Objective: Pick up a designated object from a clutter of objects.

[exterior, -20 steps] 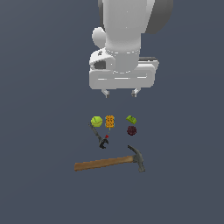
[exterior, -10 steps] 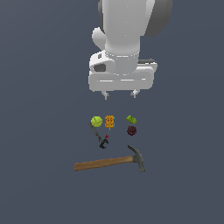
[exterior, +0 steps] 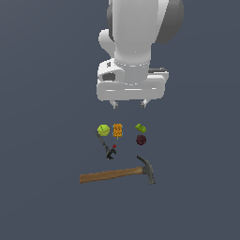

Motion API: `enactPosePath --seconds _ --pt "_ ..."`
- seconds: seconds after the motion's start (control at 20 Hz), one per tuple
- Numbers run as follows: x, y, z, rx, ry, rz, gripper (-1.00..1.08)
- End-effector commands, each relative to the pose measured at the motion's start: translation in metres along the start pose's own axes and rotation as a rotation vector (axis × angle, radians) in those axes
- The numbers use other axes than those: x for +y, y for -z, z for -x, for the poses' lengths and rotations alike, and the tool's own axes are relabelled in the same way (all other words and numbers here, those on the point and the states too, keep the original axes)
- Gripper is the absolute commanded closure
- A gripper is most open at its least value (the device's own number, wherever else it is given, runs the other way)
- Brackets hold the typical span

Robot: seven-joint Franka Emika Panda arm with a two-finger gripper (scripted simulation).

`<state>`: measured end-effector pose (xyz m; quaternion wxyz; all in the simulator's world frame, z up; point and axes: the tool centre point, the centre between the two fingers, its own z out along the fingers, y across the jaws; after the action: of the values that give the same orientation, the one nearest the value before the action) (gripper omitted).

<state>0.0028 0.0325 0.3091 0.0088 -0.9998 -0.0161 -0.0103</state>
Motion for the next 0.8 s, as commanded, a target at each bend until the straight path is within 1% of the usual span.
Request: enactPosePath --seconds 0.0,0.35,0.75 --pt "-0.003 -0.01 -0.001 -0.002 -0.01 0.001 -0.92" --pt "-0.019 -0.058 -0.005 -0.006 -0.057 0.008 -0.92" --pt "-0.048 -0.142 0.002 -0.012 -0.139 0.017 -0.92"
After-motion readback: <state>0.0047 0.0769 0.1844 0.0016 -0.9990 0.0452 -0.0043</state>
